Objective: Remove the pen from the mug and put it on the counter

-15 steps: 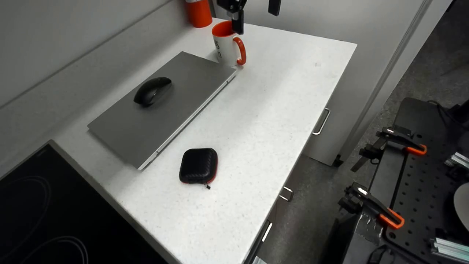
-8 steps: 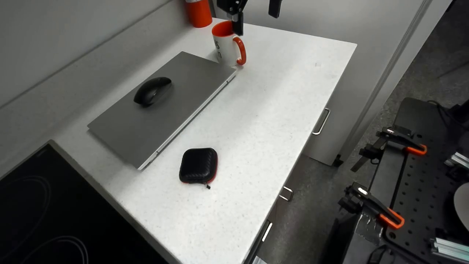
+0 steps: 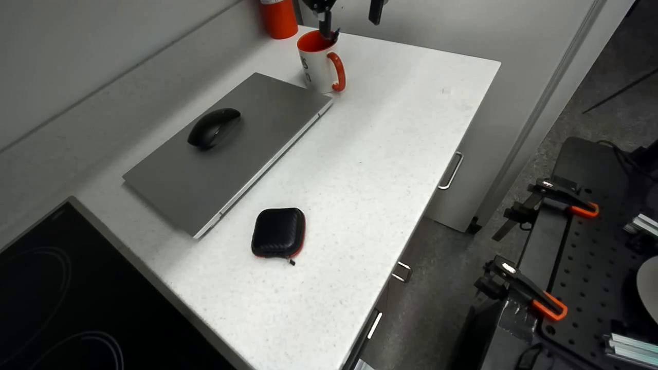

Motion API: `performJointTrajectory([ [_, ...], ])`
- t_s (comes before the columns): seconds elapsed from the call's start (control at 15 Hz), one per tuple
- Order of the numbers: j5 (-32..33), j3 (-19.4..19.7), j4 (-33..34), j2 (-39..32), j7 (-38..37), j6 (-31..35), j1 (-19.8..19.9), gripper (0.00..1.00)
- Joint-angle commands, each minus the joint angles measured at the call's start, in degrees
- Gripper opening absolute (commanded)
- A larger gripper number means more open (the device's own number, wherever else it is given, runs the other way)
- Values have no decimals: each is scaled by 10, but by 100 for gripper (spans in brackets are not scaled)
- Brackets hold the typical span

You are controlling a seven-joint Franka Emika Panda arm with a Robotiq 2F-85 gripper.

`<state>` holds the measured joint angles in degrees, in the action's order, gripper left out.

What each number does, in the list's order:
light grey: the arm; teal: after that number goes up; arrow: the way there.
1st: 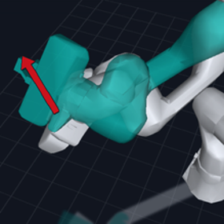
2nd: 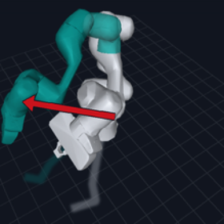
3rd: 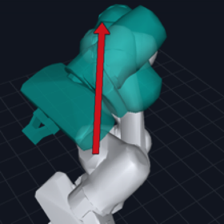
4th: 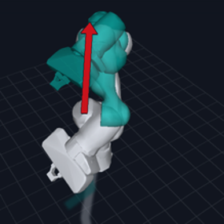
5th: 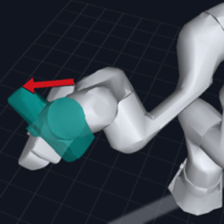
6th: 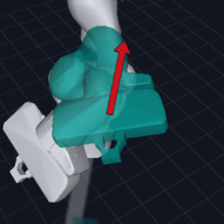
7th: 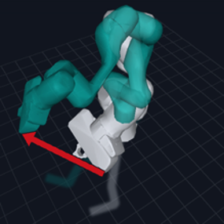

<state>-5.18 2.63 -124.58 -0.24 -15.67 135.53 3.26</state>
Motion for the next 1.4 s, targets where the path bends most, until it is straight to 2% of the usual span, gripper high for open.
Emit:
performJointTrajectory([
  [0.0,-17,4,62,-70,-36,21,-1,100],
  [0.47,2,29,134,-149,-117,38,-5,100],
  [0.73,-7,46,160,-170,-134,28,-1,100],
  [1.33,-43,49,150,-137,-108,-25,9,100],
])
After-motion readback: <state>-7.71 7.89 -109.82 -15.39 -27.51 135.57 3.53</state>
